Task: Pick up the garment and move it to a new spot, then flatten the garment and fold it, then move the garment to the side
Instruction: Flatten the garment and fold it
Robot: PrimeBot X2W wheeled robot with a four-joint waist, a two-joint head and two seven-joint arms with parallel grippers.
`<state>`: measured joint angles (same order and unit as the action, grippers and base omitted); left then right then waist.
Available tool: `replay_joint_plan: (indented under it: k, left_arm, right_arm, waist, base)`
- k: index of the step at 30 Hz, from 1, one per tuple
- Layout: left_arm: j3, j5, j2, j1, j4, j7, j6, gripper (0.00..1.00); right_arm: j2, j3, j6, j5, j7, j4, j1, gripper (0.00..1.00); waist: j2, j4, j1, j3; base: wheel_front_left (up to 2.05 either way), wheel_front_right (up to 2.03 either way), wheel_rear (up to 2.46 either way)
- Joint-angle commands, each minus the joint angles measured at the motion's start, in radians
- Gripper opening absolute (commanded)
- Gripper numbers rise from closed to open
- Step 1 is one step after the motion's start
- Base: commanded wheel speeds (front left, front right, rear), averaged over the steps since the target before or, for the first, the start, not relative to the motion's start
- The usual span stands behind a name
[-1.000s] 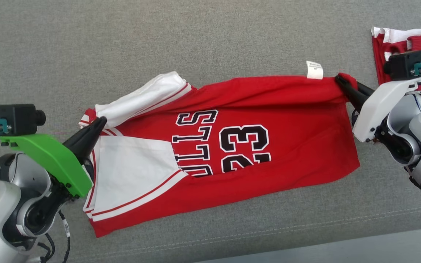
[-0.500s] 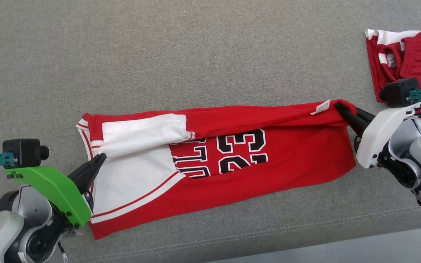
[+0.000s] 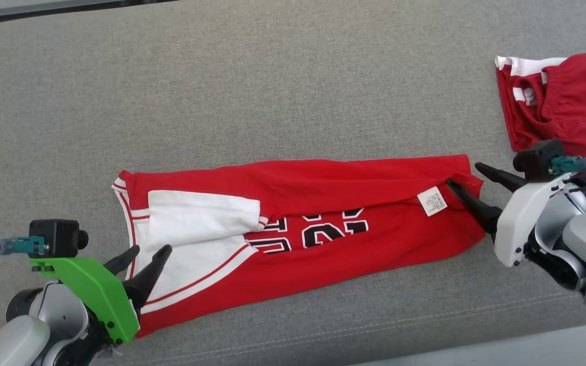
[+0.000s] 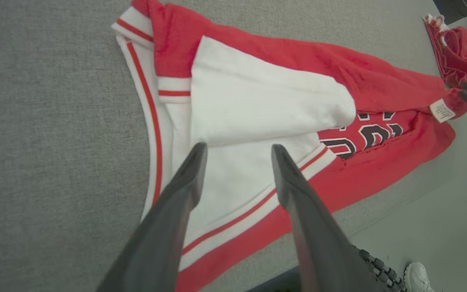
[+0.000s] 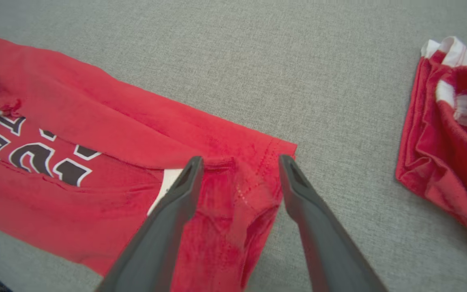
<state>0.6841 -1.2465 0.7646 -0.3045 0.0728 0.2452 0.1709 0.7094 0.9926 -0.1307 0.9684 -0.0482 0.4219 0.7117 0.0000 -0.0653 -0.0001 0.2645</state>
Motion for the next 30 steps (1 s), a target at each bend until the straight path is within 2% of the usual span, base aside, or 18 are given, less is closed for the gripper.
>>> replay_joint_plan:
  k: [1,7,14,21,30]
  left_arm:
    - [0.007,0.015,0.012,0.019,0.008,-0.005,0.003,1.0]
    - [0.022,0.035,0.03,0.059,0.038,-0.017,0.018,1.0]
    - [0.021,0.056,0.024,0.094,0.066,-0.069,0.03,1.0]
    - [0.014,0.119,-0.026,0.112,0.095,-0.183,0.068,1.0]
    - [0.029,0.19,-0.13,0.121,0.065,-0.303,0.127,1.0]
  right_arm:
    - [0.012,0.012,0.0,-0.01,-0.009,-0.008,-0.023,1.0]
    - [0.053,0.054,0.0,-0.032,-0.029,-0.044,-0.061,1.0]
    - [0.091,0.075,0.0,-0.025,-0.021,-0.076,-0.112,1.0]
    - [0.109,0.011,0.0,0.011,-0.055,-0.094,-0.176,1.0]
    - [0.082,-0.102,0.0,0.024,-0.092,-0.079,-0.243,1.0]
  waist:
    - [0.0,-0.002,0.0001,-0.013]
    - [0.0,-0.006,0.0001,-0.045]
    - [0.0,-0.011,0.0001,-0.093]
    - [0.0,-0.013,0.0001,-0.173]
    - [0.0,0.009,0.0001,-0.255]
  base:
    - [0.0,0.0,0.0]
    - [0.0,0.0,0.0]
    - [0.0,0.0,0.0]
    - [0.0,0.0,0.0]
    - [0.0,0.0,0.0]
